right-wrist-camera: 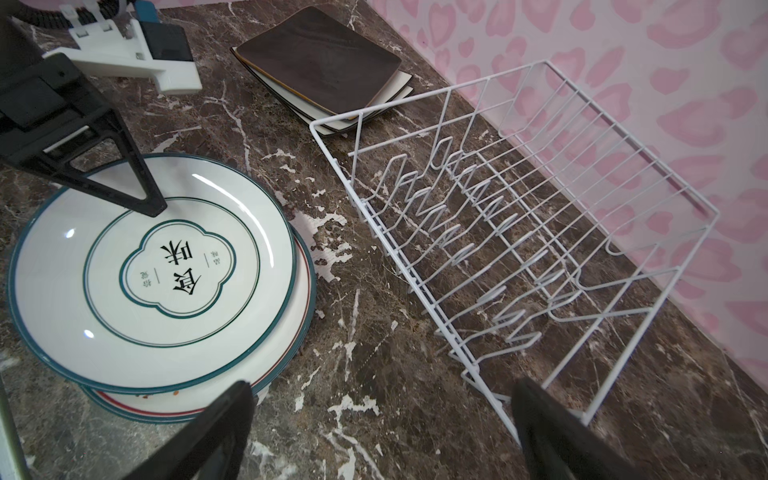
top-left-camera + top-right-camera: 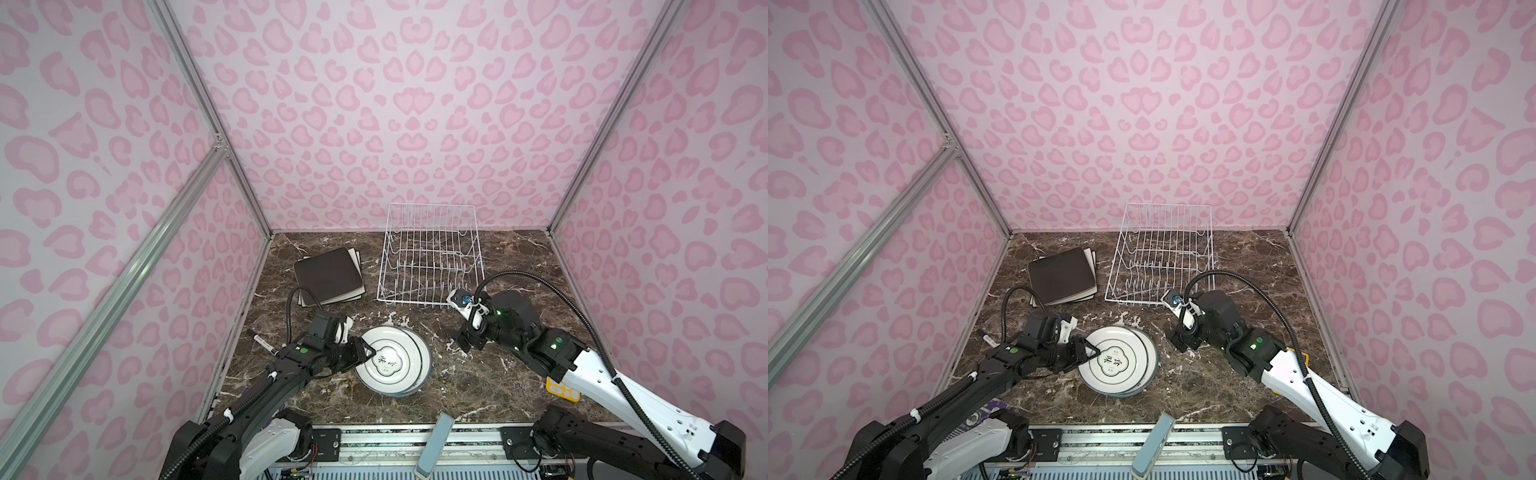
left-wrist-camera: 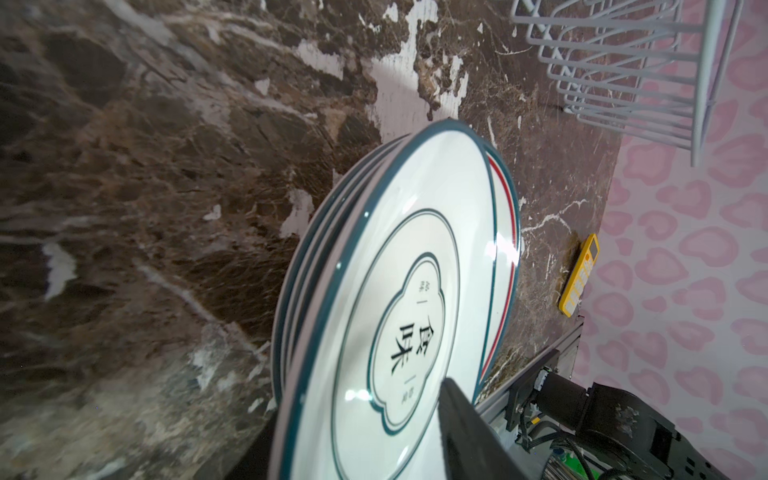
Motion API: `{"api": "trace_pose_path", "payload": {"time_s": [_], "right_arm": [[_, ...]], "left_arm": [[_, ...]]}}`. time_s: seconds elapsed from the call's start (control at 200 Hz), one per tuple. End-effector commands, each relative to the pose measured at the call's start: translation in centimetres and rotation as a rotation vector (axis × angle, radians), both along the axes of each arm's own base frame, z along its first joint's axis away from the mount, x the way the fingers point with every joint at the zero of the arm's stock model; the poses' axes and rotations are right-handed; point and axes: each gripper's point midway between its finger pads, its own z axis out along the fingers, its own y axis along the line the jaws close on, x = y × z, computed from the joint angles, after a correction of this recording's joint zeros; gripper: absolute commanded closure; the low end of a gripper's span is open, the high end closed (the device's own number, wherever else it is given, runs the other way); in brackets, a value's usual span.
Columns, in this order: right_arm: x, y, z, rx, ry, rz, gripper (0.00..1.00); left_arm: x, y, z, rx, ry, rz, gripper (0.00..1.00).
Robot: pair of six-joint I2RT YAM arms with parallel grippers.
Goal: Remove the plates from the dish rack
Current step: 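Open both grippers off the stacked white plate and draw them back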
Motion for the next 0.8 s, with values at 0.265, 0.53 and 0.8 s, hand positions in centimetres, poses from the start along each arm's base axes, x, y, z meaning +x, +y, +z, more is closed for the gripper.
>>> {"api": "trace_pose_path", "payload": {"time_s": [0.265,0.53,0.8], "right_arm": [[0.8,0.3,0.9,0.048,-0.011,-0.042,0.02],[1.0,0.2,-0.2,0.035,0.018,-0.063,0.02],[1.3,0.1,-1.0,0.017,0.037,-0.078,0.02]], "left_arm": [[0.6,0.9,0.8,0.076,0.008,0.012,0.22],[1.3,0.3,0.5,0.062,0.012,0.004,0.22],[2.1,-0.7,0.8,0.028,0.009,-0.02,0.22]]}}
